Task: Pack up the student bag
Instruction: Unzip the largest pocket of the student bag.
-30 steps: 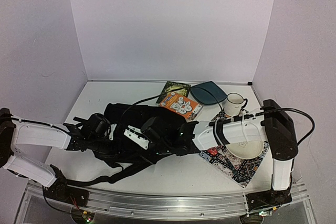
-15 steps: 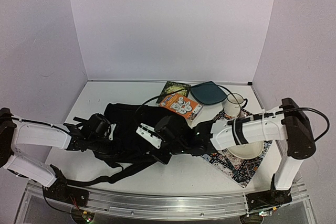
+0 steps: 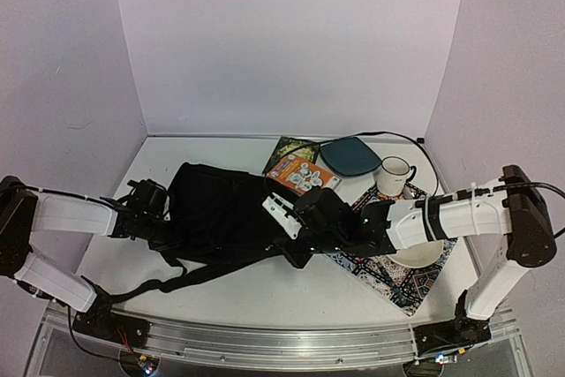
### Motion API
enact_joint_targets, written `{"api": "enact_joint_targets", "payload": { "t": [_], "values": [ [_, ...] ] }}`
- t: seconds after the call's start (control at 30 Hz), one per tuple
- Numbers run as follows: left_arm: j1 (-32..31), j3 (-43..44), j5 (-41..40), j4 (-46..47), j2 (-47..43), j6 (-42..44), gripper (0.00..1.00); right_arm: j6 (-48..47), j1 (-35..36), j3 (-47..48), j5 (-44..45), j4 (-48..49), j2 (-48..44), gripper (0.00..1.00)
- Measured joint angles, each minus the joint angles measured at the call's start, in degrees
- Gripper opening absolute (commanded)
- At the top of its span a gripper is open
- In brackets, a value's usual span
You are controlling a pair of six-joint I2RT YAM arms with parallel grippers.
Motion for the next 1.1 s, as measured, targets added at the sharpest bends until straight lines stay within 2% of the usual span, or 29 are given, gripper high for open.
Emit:
{"api": "enact_joint_targets", "payload": {
  "t": [0.13,0.17,0.27,0.37,0.53,0.63,0.73,0.87,1.0,1.1],
  "values": [
    [5.8,4.31,-1.93,-1.39,3.48,2.12,0.01,0.84,0.92,3.82,-3.82,3.0,3.99,0.0],
    [6.64,5.41,-2.6,-1.83,4.19,2.77,0.06,1.02,1.19,5.82,-4.72,3.64,5.95,0.0],
    [8.19,8.46,-4.24,-2.66,4.91,4.11,0.3,1.54,1.98,10.81,-6.86,5.67,11.22,0.0],
    [8.36,9.51,-3.79,-3.09,2.6,3.85,0.51,1.97,2.52,14.72,-7.93,6.59,15.19,0.0],
    [8.31,8.01,-1.71,-4.78,-8.37,0.25,0.76,2.66,2.89,16.8,-8.69,8.13,17.44,0.0],
    [8.21,5.4,0.39,-5.88,-15.9,-3.91,0.87,2.86,2.89,17.1,-8.69,9.06,17.96,0.0],
    [6.93,2.73,2.3,-6.56,-20.26,-8.65,0.9,3.03,2.81,17.11,-8.6,9.52,18.15,0.0],
    [1.1,0.21,2.95,-7.6,-22.52,-16.32,0.92,3.34,2.81,16.82,-8.46,10.98,18.16,0.0],
    [-6.4,-1.95,1.5,-6.24,-24.07,-24.52,0.83,3.75,2.84,15.44,-7.9,13.22,18.13,0.0],
    [-9.16,-4.39,0.17,-2.71,-24.11,-30.12,0.77,4.13,2.85,14.19,-7.43,14.79,18.08,0.0]
  ]
}}
